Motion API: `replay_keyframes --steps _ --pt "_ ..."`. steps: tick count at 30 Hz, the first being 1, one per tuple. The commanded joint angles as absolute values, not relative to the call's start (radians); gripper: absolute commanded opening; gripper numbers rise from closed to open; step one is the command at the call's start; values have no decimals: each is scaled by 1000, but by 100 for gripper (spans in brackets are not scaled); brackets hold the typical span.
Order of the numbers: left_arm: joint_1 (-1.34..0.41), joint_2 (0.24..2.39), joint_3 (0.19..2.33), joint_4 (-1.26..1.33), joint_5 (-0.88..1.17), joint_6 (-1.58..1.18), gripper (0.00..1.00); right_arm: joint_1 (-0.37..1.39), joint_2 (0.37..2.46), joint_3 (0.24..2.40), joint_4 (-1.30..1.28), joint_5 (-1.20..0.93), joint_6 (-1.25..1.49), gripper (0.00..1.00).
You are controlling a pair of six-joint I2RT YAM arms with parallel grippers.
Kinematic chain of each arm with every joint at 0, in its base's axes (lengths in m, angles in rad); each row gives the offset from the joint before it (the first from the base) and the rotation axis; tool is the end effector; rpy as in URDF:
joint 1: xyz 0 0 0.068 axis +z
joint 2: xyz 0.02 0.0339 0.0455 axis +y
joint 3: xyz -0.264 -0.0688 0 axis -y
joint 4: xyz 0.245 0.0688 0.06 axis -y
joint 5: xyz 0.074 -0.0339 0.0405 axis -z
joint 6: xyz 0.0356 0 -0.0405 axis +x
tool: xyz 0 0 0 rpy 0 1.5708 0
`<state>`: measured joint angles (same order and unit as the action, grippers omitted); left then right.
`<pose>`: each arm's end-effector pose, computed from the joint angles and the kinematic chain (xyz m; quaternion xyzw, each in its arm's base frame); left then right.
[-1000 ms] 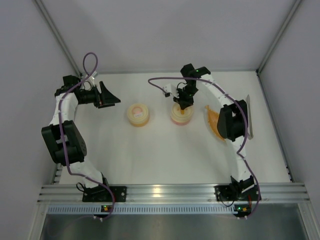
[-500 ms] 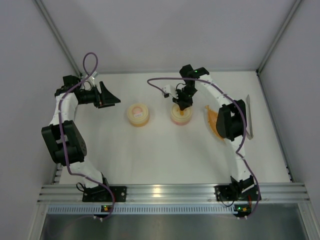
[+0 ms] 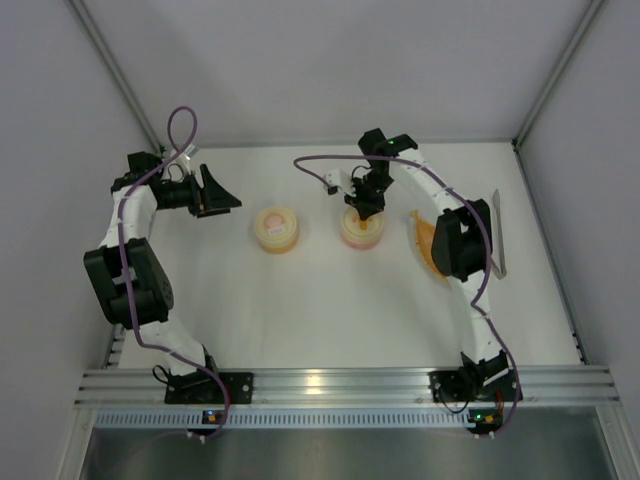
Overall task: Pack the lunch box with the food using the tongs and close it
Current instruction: Close the box lid on the packing box.
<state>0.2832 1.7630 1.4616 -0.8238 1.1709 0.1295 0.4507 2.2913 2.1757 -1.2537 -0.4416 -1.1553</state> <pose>0.3549 0.0691 0.2779 0.0593 0.8198 -0.4898 0.2907 0.4126 0.2166 0.2392 -0.7137 0.6584 0.1707 0.1673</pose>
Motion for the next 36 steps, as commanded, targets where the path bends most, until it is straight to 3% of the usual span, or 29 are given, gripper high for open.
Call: replay_keyframes --steps 1,24,36 --pt "285 1766 1457 -833 1215 161 98 480 2302 2227 -1279 -440 -1166 0" --pt "285 1769 1473 -868 1210 192 98 485 2349 2212 -1364 -482 -1127 0" --pt "285 1764 1505 -948 1195 256 98 492 2148 1933 -1293 -551 -1088 0"
